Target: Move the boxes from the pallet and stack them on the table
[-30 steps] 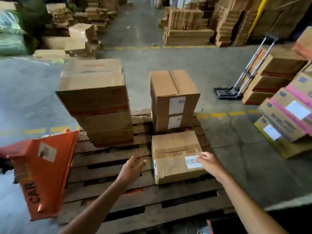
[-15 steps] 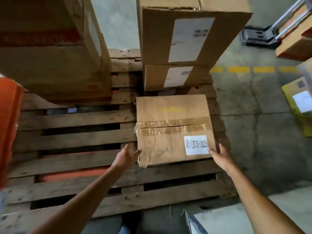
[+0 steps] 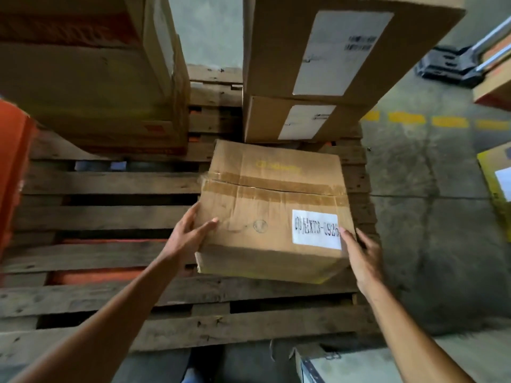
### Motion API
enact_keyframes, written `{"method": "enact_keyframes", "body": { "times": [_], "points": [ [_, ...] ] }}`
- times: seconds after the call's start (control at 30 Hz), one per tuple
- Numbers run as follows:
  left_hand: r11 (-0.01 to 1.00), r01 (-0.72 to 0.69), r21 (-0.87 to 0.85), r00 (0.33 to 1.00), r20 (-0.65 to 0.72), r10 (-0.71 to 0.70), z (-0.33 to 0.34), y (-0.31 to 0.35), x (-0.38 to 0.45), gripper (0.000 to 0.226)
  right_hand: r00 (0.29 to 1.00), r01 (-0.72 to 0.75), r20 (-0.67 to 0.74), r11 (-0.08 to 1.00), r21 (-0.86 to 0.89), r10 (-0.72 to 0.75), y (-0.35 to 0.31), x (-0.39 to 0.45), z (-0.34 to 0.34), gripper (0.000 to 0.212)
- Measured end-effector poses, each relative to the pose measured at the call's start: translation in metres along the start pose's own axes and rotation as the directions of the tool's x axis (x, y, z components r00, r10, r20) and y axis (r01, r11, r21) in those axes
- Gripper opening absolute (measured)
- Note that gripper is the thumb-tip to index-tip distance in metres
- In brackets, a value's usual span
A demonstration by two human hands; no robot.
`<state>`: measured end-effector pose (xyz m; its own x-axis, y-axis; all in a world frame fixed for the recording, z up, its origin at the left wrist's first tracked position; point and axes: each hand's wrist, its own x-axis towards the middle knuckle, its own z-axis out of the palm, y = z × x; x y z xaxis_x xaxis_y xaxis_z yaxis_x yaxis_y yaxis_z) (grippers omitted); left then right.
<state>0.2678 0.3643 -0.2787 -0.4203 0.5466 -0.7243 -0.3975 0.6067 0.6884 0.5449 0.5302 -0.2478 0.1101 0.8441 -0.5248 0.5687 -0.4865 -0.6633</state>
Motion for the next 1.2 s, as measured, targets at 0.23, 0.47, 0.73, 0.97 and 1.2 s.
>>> {"method": "enact_keyframes", "body": {
  "times": [0.23,0.47,0.73,0.97,1.2],
  "points": [
    [0.997,-0.057,-0.048,0.996,-0.064,0.054,-0.062,0.063,-0.061,0.082,0.989,0.106,0.09,0.987,0.117,-0.117,-0.078,-0.067,0.008,0.021],
    [0.978,-0.197,-0.073,0.977,-0.094,0.19,-0.129,0.136,-0.187,0.101,0.937,0.307,0.116,0.936,0.174,-0.329,-0.173,-0.184,-0.036,0.039],
    [0.83,-0.525,-0.186,0.838,0.054,0.542,-0.192,0.212,-0.345,0.092,0.78,0.623,-0.1,0.752,0.215,-0.618,-0.247,-0.376,-0.12,0.024],
    [0.591,-0.741,-0.319,0.586,0.123,0.801,-0.222,0.244,-0.514,0.069,0.533,0.831,-0.435,0.545,0.108,-0.726,-0.23,-0.604,-0.209,0.038],
    [0.456,-0.771,-0.445,0.283,0.402,0.871,-0.191,0.262,-0.642,0.09,0.267,0.889,-0.697,0.45,-0.089,-0.666,-0.178,-0.785,-0.313,0.046]
  ]
}}
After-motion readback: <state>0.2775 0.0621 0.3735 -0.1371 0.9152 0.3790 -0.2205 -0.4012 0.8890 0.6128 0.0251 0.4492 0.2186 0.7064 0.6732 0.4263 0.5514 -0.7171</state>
